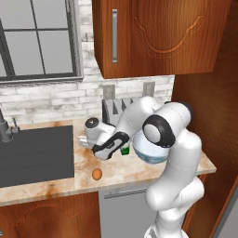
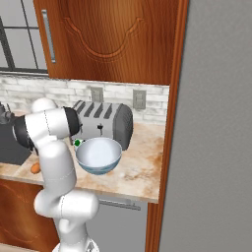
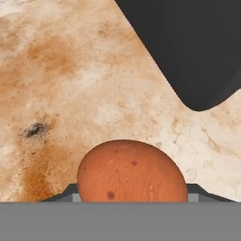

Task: Gather the eggs and milk located in the vicinity of the sink area and place them right next to the bowl.

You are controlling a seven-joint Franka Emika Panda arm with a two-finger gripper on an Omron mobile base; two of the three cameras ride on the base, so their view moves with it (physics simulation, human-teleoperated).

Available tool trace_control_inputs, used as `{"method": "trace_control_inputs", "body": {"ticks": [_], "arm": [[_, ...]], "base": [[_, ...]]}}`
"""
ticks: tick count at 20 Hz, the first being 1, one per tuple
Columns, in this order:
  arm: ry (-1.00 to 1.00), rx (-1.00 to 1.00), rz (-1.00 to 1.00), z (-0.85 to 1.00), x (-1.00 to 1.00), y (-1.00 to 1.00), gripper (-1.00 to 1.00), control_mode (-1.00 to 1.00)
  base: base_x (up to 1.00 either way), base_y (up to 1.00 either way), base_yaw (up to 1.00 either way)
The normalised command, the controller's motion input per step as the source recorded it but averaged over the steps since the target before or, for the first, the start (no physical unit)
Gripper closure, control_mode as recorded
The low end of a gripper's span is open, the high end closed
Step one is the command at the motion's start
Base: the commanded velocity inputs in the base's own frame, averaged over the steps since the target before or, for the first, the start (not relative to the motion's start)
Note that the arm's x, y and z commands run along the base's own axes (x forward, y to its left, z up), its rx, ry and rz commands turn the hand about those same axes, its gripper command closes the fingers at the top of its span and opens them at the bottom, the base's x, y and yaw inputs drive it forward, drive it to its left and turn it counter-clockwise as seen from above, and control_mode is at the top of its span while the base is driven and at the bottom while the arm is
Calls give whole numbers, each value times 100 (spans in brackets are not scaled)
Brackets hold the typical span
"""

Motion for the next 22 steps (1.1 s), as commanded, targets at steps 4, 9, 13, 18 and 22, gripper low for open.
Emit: {"method": "trace_control_inputs", "body": {"ticks": [4,9,13,18,22], "arm": [[0,4,0,12,-31,-1,100,-100],[0,9,0,25,-25,-15,100,-100],[0,9,0,39,-24,-20,100,-100],[-3,3,0,60,-25,-3,100,-100],[-4,0,0,62,-30,0,100,-100]], "base": [[0,0,0],[0,0,0],[0,0,0],[0,0,0],[0,0,0]]}}
